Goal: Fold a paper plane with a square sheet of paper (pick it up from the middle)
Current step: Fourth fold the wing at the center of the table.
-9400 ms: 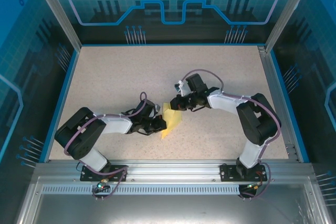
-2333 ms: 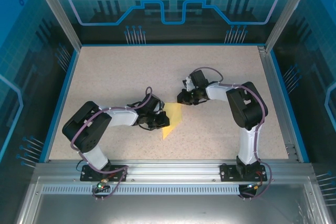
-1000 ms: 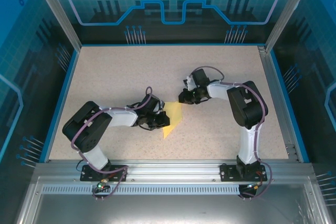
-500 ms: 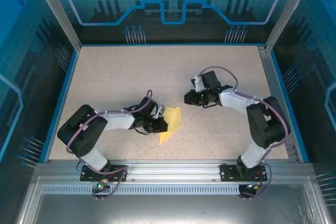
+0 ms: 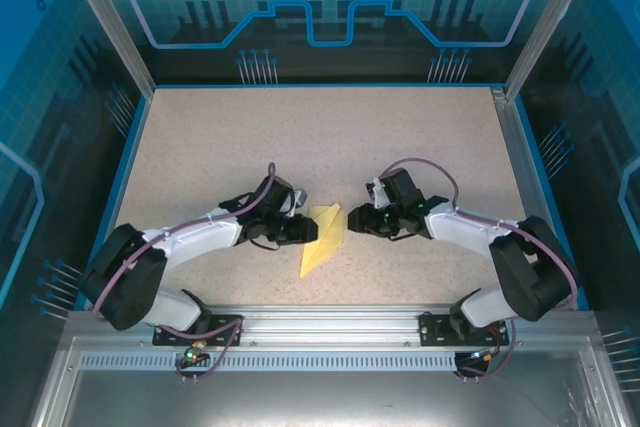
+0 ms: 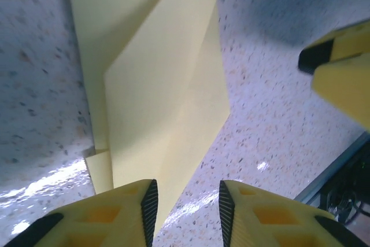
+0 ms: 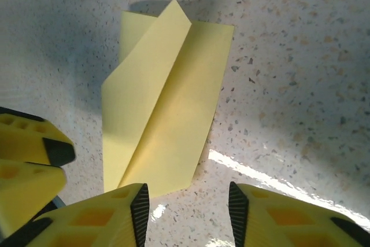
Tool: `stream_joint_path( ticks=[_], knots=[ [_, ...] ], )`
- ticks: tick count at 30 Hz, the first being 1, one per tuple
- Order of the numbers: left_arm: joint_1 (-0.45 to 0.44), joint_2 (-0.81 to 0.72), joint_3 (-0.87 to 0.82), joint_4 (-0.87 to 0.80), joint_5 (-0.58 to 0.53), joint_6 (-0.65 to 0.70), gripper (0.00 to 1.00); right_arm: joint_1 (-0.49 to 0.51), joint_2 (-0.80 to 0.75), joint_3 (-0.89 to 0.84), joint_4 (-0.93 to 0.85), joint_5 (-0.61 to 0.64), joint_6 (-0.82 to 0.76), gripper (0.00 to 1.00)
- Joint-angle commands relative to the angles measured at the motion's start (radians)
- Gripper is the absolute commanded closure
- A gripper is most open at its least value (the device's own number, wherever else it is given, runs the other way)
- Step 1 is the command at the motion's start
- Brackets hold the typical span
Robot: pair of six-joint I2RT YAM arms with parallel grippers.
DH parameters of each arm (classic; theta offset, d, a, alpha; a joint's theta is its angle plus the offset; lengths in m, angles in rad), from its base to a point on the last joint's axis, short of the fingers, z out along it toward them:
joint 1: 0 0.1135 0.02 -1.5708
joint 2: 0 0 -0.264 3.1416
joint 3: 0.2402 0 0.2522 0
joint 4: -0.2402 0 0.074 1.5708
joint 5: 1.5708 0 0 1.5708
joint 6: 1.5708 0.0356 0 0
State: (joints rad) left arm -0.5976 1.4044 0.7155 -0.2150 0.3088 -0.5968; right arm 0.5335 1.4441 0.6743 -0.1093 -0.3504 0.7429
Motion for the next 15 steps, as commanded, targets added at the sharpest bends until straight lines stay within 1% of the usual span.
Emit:
stream_joint_path(
  ticks=[1, 4, 9, 15],
  knots=[
    [0.026, -0.018, 0.030, -0.114, -0.098, 0.027, 0.61, 0.025, -0.021, -0.048, 0.068, 0.016, 0.102, 0.54],
    [0.035, -0.005, 0.041, -0.119, -0.090, 0.040, 0.60, 0.050, -0.012, -0.081, 0.136, 0.002, 0.161, 0.52],
    [0.035, 0.044, 0.080, -0.135, -0.084, 0.057, 0.57, 0.099, 0.024, -0.092, 0.194, -0.002, 0.217, 0.51],
    [0.036, 0.096, 0.110, -0.132, -0.088, 0.063, 0.57, 0.132, 0.070, -0.085, 0.212, 0.005, 0.269, 0.50]
  ],
)
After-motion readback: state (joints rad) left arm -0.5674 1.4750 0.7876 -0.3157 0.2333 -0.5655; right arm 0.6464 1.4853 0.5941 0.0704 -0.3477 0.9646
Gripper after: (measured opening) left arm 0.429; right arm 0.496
